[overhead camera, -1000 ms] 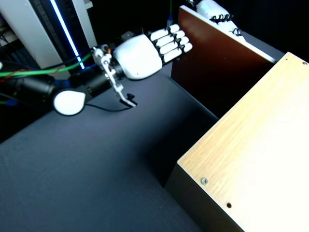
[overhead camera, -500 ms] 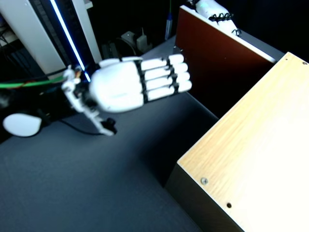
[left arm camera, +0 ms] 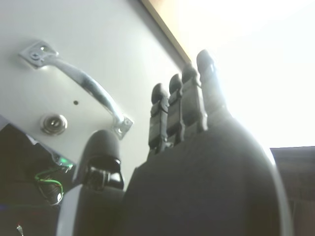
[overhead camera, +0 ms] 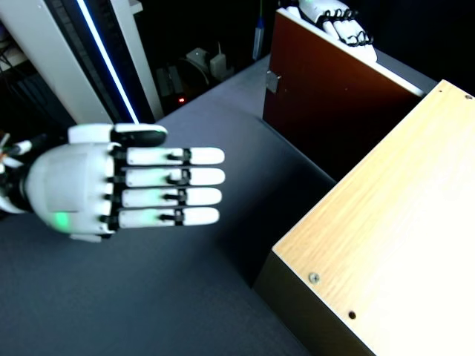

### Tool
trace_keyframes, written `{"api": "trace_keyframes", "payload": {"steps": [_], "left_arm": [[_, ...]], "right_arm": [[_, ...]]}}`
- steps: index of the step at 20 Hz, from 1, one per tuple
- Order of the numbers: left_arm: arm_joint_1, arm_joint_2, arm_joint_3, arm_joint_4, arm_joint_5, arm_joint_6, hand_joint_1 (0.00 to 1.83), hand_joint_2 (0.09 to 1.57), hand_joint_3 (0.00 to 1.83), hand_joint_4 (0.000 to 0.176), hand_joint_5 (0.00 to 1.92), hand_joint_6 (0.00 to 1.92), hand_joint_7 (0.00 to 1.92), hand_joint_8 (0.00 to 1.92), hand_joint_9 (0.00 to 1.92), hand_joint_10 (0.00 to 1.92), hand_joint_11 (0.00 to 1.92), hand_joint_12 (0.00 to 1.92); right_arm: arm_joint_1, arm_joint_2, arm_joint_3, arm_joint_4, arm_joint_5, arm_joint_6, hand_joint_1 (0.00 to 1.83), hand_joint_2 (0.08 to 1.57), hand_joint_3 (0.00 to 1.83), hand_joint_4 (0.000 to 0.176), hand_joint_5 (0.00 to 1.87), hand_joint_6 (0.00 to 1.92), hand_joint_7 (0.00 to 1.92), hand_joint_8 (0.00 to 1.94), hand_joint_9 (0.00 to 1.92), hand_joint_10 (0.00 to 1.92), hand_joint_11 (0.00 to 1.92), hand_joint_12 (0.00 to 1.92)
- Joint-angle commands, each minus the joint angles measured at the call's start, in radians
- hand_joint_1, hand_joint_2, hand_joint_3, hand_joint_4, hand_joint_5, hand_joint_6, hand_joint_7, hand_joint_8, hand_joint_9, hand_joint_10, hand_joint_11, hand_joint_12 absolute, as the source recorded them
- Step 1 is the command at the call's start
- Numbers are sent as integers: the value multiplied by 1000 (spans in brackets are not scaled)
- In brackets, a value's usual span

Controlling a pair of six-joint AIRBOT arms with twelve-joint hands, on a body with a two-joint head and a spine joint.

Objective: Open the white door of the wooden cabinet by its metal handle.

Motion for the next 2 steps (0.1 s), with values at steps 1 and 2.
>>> {"api": "trace_keyframes", "payload": {"steps": [1, 2], "left_arm": [[-3, 8, 2, -4, -134, -5, 0, 1563, 11, 0, 158, 0, 101, 2, 88, 2, 70, 127], [-2, 9, 2, -3, -135, -7, 0, 1571, 9, 0, 179, 0, 129, 0, 111, 1, 3, 352]], "right_arm": [[-4, 9, -2, 46, 151, 5, 71, 1431, 0, 0, 103, 5, 41, 5, 28, 6, 59, 33], [-25, 11, -7, 62, 165, 5, 98, 1437, 0, 0, 97, 1, 53, 5, 38, 6, 61, 41]]}}
